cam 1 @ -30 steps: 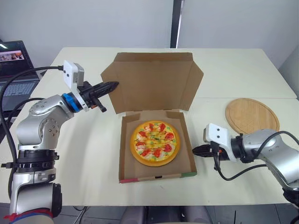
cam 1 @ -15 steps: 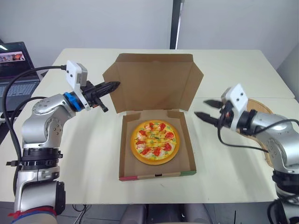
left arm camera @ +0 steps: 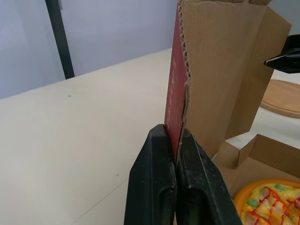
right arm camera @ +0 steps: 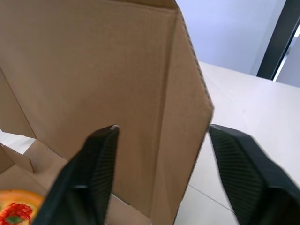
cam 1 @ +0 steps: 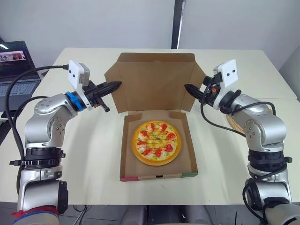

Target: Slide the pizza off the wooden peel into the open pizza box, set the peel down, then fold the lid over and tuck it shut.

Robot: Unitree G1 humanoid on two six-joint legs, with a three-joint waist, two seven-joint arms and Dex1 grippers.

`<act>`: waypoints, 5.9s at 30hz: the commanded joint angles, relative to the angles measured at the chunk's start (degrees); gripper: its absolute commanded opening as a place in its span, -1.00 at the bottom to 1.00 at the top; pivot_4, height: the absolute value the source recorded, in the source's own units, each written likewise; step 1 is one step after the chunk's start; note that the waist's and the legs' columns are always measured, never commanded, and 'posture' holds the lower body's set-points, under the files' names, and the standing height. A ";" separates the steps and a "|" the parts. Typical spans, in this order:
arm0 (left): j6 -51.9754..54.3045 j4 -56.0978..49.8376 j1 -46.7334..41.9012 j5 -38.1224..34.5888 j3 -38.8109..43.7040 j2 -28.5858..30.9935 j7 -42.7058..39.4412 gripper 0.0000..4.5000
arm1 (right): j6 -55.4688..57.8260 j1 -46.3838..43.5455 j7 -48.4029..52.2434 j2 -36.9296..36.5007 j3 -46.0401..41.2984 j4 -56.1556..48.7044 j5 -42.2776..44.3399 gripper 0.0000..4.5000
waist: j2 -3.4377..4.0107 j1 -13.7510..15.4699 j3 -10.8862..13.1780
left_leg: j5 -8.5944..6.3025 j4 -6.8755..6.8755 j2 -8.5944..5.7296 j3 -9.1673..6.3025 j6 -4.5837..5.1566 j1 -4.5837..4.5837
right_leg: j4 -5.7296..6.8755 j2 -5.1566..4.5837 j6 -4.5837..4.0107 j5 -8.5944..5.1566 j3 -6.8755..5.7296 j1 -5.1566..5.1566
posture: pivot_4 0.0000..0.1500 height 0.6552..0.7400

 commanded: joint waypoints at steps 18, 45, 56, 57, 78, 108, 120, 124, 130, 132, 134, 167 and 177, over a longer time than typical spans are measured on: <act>-2.31 4.61 -10.96 4.75 -3.00 -10.44 7.24 -1.00 | -2.50 -1.45 -7.72 -0.10 -2.06 -2.65 -1.69 -0.99 | 0.00 -0.19 0.00 | 0.01 0.10 -0.04 0.08 0.00 -0.02 | 0.34 -0.02 0.00 0.00 0.07 -0.15 | 1.00 1.00; 10.49 -10.22 -9.73 5.59 -3.29 -20.22 22.74 -1.00 | 12.45 -1.21 -19.07 3.70 -2.01 -18.69 -3.25 -0.99 | 0.01 -1.42 -0.03 | 0.12 0.27 -0.08 0.16 -0.15 -0.86 | 0.83 -0.06 -0.07 0.04 0.22 -1.19 | 1.00 1.00; 3.81 -14.74 -3.33 6.98 -3.97 -23.80 25.40 -1.00 | 11.08 1.13 -20.12 4.25 -1.95 -18.80 -4.33 -0.99 | 0.02 -1.41 -0.07 | 0.17 0.27 -0.07 0.17 -0.20 -0.85 | 0.86 -0.05 -0.11 0.07 0.22 -1.19 | 1.00 1.00; 2.71 -14.98 -2.84 6.43 -3.90 -24.07 24.59 -1.00 | 11.06 1.17 -20.09 4.25 -1.99 -18.78 -4.30 -0.99 | 0.02 -1.40 -0.07 | 0.17 0.27 -0.07 0.17 -0.20 -0.85 | 0.86 -0.04 -0.12 0.07 0.21 -1.19 | 1.00 1.00; -1.70 -15.27 1.56 2.26 1.65 -18.30 19.46 0.07 | 11.35 1.21 -19.58 3.98 -2.02 -18.63 -3.89 -1.00 | 0.03 -1.56 -0.08 | 0.17 0.26 -0.04 0.18 -0.19 -0.83 | 0.87 -0.02 -0.12 0.07 0.21 -1.19 | 1.00 1.00; -5.47 -9.04 -1.21 2.63 1.14 -18.62 18.74 -0.62 | 10.72 0.86 -18.71 4.16 -1.26 -17.46 -3.64 -1.00 | 0.04 -1.61 -0.09 | 0.17 0.26 -0.03 0.19 -0.19 -0.81 | 0.88 -0.01 -0.14 0.08 0.21 -1.18 | 1.00 1.00; -3.10 -11.99 -1.42 3.26 -0.25 -19.50 21.72 -1.00 | 10.90 0.97 -18.99 4.47 -1.33 -17.72 -3.61 -1.00 | 0.04 -1.59 -0.09 | 0.18 0.26 -0.04 0.19 -0.19 -0.81 | 0.88 -0.02 -0.14 0.08 0.21 -1.18 | 1.00 1.00; -0.36 -13.87 -2.79 3.30 -1.39 -19.70 24.24 -1.00 | 11.77 -0.05 -19.25 5.13 -1.99 -17.65 -2.97 -1.00 | 0.03 -1.53 -0.09 | 0.18 0.27 -0.04 0.18 -0.20 -0.82 | 0.89 -0.02 -0.14 0.08 0.21 -1.18 | 1.00 1.00; 5.62 -17.62 -4.55 2.38 -3.09 -21.31 28.32 -1.00 | 14.29 -2.39 -19.12 5.66 -2.98 -17.50 -2.43 -1.00 | 0.04 -1.52 -0.09 | 0.18 0.27 -0.05 0.18 -0.20 -0.82 | 0.90 -0.02 -0.14 0.08 0.22 -1.18 | 1.00 1.00; 7.34 -19.16 -4.57 2.03 -3.18 -21.93 29.52 -1.00 | 15.18 -2.76 -19.09 5.77 -3.13 -17.91 -2.34 -1.00 | 0.04 -1.52 -0.09 | 0.18 0.27 -0.05 0.18 -0.20 -0.82 | 0.90 -0.02 -0.14 0.08 0.22 -1.18 | 1.00 1.00; 9.45 -21.28 -4.24 0.95 -3.16 -22.74 30.67 -1.00 | 16.34 -2.89 -19.11 5.92 -3.31 -18.90 -2.12 -1.00 | 0.03 -1.51 -0.09 | 0.18 0.27 -0.05 0.18 -0.20 -0.82 | 0.90 -0.02 -0.14 0.08 0.22 -1.18 | 1.00 1.00; 24.88 -40.40 10.78 -17.34 1.87 -22.95 35.33 -1.00 | 35.04 10.72 -22.73 22.03 -3.88 -43.23 0.36 -1.00 | 0.16 -1.46 -1.12 | 0.19 0.25 -0.01 0.21 -0.22 -0.70 | 0.92 0.02 -0.16 0.09 0.26 -1.12 | 1.00 1.00; 19.26 -45.03 19.00 -16.97 1.29 -20.76 32.84 -1.00 | 32.38 17.19 -20.37 24.98 -2.30 -45.99 2.55 -1.00 | 0.17 -1.63 -1.25 | 0.17 0.05 0.13 0.30 -0.20 0.17 | 0.81 0.17 -0.19 0.06 0.34 -0.42 | 1.00 1.00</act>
